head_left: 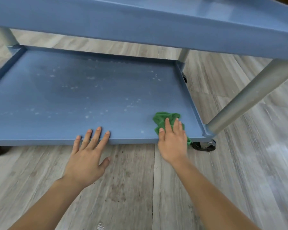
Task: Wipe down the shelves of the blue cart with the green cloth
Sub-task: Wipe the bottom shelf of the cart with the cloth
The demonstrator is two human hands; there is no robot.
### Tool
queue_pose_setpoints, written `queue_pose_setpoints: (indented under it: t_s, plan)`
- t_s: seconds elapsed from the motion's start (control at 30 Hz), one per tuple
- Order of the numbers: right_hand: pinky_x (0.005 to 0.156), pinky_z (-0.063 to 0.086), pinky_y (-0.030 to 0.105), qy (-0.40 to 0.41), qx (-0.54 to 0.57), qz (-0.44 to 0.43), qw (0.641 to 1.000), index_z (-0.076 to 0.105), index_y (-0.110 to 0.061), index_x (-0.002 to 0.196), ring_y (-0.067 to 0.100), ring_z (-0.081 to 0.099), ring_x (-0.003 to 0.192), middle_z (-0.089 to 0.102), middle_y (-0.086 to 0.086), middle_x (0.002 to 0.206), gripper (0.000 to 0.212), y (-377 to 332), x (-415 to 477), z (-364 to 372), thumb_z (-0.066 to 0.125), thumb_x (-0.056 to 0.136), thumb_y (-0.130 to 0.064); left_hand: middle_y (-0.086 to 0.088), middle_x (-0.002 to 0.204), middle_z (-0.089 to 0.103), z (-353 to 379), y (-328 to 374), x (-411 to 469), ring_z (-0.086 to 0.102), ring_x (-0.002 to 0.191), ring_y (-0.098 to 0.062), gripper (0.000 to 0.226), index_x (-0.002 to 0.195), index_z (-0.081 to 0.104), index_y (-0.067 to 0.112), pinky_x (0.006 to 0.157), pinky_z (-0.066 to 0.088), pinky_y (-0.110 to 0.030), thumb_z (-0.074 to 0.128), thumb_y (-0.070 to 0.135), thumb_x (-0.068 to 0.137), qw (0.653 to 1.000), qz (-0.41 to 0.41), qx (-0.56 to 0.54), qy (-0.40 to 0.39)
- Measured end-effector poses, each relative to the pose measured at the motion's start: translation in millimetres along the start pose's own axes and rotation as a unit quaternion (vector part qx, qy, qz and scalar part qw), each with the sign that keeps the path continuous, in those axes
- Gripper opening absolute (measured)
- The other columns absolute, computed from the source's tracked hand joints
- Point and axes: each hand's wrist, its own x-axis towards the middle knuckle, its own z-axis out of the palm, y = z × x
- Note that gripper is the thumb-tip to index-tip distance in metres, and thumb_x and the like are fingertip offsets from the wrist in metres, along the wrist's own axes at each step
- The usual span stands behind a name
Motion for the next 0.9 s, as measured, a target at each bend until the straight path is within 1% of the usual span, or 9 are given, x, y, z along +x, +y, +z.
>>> queue_pose_setpoints:
  t_s: [0.1,0.17,0.23,0.43,0.57,0.67,0.73,0.83,0.9]
  plan:
    - [0.127,0.006,0.044,-0.023,0.011,-0.01,1.0,0.011,-0.018,0.163,0.029,-0.001,0.158,0.0,0.017,0.17,0.059,-38.7,-5.5,13.3,0.022,0.11,-0.038,0.001,0.169,-0.009,-3.0,-12.1,-5.8,-0.01,0.155,-0.027,0.083,0.159,-0.007,0.034,0.124,-0.002,-0.049,0.043,0.058,0.097,1.0,-0.022,0.001,0.004]
    - [0.126,0.007,0.043,-0.033,0.016,-0.021,0.999,0.011,-0.018,0.163,0.028,0.0,0.158,-0.001,0.016,0.171,0.059,-67.4,-8.6,22.7,0.024,0.109,-0.038,-0.001,0.169,-0.009,-7.5,-27.6,-10.2,-0.009,0.155,-0.028,0.083,0.16,-0.005,0.033,0.124,-0.001,-0.05,0.045,0.057,0.097,0.998,-0.058,0.001,0.011]
    - [0.126,0.009,0.042,-0.036,0.008,-0.04,0.999,0.013,-0.017,0.163,0.028,0.002,0.158,0.0,0.016,0.17,0.059,-94.3,-13.5,30.7,0.026,0.109,-0.037,-0.002,0.168,-0.012,-11.7,-44.7,-13.9,-0.01,0.154,-0.029,0.085,0.159,-0.01,0.033,0.123,0.0,-0.051,0.043,0.058,0.097,0.996,-0.086,0.009,0.013]
    - [0.125,0.009,0.041,-0.053,0.014,-0.157,0.986,0.016,-0.015,0.163,0.03,0.005,0.157,0.005,0.019,0.17,0.061,-221.1,-39.9,73.6,0.031,0.108,-0.036,-0.001,0.168,-0.016,-24.4,-125.7,-51.2,-0.011,0.154,-0.027,0.091,0.159,-0.012,0.027,0.123,0.0,-0.054,0.044,0.059,0.096,0.983,-0.185,0.006,0.01]
    - [0.126,0.008,0.042,-0.069,0.026,-0.225,0.972,0.017,-0.014,0.162,0.031,0.005,0.157,0.005,0.019,0.17,0.061,-305.9,-52.6,100.1,0.032,0.108,-0.035,-0.001,0.167,-0.022,-40.6,-170.8,-76.7,-0.015,0.154,-0.026,0.09,0.158,-0.017,0.023,0.123,0.0,-0.053,0.041,0.057,0.098,0.976,-0.217,0.009,-0.017]
    - [0.127,0.009,0.043,-0.089,0.03,-0.269,0.959,0.017,-0.014,0.162,0.031,0.005,0.157,0.006,0.02,0.169,0.061,-366.6,-65.2,116.7,0.032,0.108,-0.035,-0.002,0.167,-0.022,-60.5,-204.3,-86.9,-0.015,0.154,-0.025,0.086,0.158,-0.015,0.02,0.123,0.001,-0.053,0.039,0.053,0.1,0.974,-0.221,0.024,-0.045]
    - [0.127,0.008,0.043,-0.109,0.023,-0.296,0.949,0.014,-0.015,0.163,0.031,0.003,0.158,0.003,0.019,0.17,0.063,-404.4,-68.7,125.6,0.033,0.107,-0.036,-0.003,0.167,-0.019,-77.6,-224.3,-86.6,-0.014,0.154,-0.025,0.084,0.159,-0.012,0.019,0.123,0.003,-0.053,0.041,0.047,0.101,0.973,-0.225,0.026,-0.043]
    - [0.128,0.003,0.041,-0.15,-0.007,-0.359,0.921,0.003,-0.016,0.163,0.029,-0.004,0.158,-0.005,0.017,0.17,0.079,-453.2,-74.8,134.2,0.046,0.1,-0.037,-0.003,0.168,-0.015,-104.6,-253.0,-84.3,-0.014,0.154,-0.028,0.088,0.159,-0.01,0.02,0.124,0.002,-0.055,0.049,0.028,0.095,0.975,-0.214,0.037,-0.049]
    - [0.129,0.001,0.039,-0.15,-0.023,-0.393,0.907,0.0,-0.016,0.163,0.028,-0.006,0.158,-0.006,0.016,0.17,0.083,-472.0,-76.6,140.4,0.048,0.099,-0.035,-0.004,0.168,-0.013,-118.2,-271.4,-81.1,-0.013,0.154,-0.031,0.092,0.159,-0.008,0.019,0.122,-0.001,-0.056,0.049,0.019,0.088,0.976,-0.202,0.064,-0.052]
